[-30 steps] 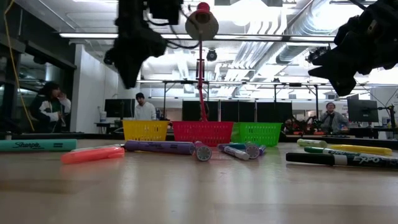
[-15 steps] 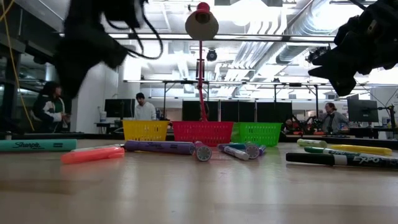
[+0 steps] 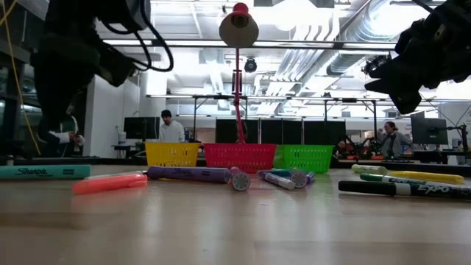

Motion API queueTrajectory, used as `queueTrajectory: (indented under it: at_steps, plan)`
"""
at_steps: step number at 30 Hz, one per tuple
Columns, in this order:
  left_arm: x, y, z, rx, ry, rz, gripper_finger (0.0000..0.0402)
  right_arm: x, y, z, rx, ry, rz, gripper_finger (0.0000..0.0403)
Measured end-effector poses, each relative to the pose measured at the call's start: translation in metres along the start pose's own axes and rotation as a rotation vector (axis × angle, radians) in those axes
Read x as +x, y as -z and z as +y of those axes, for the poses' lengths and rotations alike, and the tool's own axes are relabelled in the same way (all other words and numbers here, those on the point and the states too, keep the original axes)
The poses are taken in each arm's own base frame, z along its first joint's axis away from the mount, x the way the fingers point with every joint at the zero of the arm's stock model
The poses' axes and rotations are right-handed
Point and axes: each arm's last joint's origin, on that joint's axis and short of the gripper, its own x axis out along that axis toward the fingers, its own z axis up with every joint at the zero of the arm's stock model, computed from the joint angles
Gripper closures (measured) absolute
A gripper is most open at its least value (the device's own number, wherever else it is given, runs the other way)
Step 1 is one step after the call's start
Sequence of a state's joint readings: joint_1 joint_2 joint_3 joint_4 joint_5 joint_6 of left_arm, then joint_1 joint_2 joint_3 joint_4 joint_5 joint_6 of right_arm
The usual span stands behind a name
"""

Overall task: Pick & Place Markers
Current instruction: Put the pink pen into the green bin

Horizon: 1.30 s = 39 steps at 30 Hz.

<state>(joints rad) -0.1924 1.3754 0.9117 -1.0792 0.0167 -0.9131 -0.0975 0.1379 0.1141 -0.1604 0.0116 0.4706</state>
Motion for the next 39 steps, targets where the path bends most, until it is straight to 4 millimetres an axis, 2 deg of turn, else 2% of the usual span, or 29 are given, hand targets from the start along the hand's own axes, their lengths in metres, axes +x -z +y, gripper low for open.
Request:
queueTrajectory:
  at_steps: [7, 14, 18, 23, 31, 39]
  plan:
    - [0.012, 0.01, 0.0, 0.024, -0.023, 0.021, 0.0266, 0.0, 0.0, 0.0, 0.0, -0.001, 0.0, 0.0279]
    - [0.028, 0.015, 0.006, -0.02, -0.048, 0.025, 0.0197, 0.0, 0.0, 0.0, 0.0, -0.001, 0.0, 0.0279]
    - [0.033, 0.017, 0.01, -0.04, -0.081, 0.021, 0.0175, 0.0, 0.0, 0.0, 0.0, 0.0, 0.0, 0.0279]
    - [0.04, 0.019, 0.014, -0.039, -0.108, 0.013, 0.0172, 0.0, 0.0, 0.0, 0.0, -0.001, 0.0, 0.0279]
    - [0.053, 0.02, 0.015, -0.034, -0.05, -0.009, 0.0172, 0.0, 0.0, 0.0, 0.0, -0.001, 0.0, 0.0279]
    - [0.064, 0.025, 0.02, -0.02, -0.028, 0.046, 0.0172, 0.0, 0.0, 0.0, 0.0, -0.001, 0.001, 0.0279]
